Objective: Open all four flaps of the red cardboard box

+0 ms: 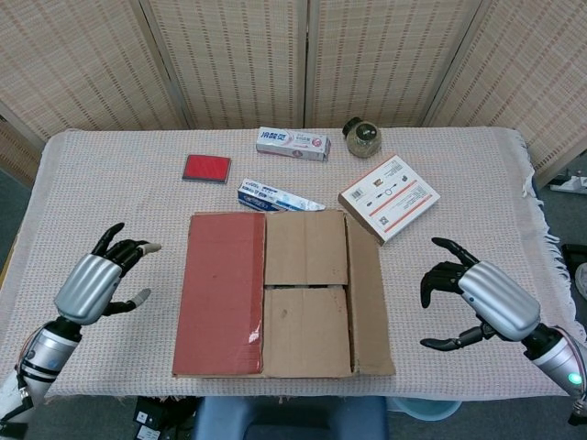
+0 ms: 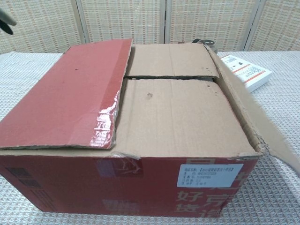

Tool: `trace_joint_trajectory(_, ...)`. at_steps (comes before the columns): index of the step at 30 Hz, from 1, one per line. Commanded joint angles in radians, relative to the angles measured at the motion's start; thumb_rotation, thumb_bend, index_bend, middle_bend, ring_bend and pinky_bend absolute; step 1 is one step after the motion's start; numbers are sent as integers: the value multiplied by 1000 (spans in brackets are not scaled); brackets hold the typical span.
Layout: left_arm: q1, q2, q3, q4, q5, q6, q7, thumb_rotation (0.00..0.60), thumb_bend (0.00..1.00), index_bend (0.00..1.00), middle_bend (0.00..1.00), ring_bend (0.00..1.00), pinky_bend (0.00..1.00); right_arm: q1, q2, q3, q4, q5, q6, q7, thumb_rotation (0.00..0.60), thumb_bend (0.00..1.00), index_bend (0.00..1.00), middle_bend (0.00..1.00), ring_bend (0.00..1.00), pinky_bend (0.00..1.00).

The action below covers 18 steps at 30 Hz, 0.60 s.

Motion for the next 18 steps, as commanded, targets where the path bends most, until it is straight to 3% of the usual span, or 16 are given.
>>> trace_joint_trajectory(1, -69, 2, -9, -19, 51, -62, -58, 600, 307, 230, 284, 270, 0, -11, -14, -3, 14, 9, 10, 6, 286, 82, 525, 503, 380, 0)
trace_joint_trajectory(4, -128, -2, -7, -31, 95, -114, -110, 554, 280, 236, 285, 270, 0, -16, -23, -3, 21, 15, 11, 10, 288, 81, 525, 503, 380, 0)
trace_joint_trajectory(8, -209, -3, 0, -50, 146, -183, -189, 268, 247, 247, 285, 261, 0, -20, -29, 2, 25, 24, 17, 12, 287, 82, 525, 503, 381, 0)
trace_joint_trajectory(10, -248, -7, 1, -58, 165, -212, -229, 181, 232, 247, 284, 259, 0, -22, -31, 4, 25, 27, 19, 12, 288, 82, 525, 503, 380, 0)
trace_joint_trajectory(12, -286, -9, 1, -67, 177, -242, -261, 133, 214, 248, 285, 255, 0, -25, -33, 3, 24, 28, 19, 13, 287, 82, 525, 503, 381, 0)
trace_joint_trajectory(18, -366, -46, 4, -64, 211, -279, -300, 108, 194, 258, 284, 243, 0, -34, -41, 3, 31, 35, 23, 20, 286, 82, 525, 503, 381, 0)
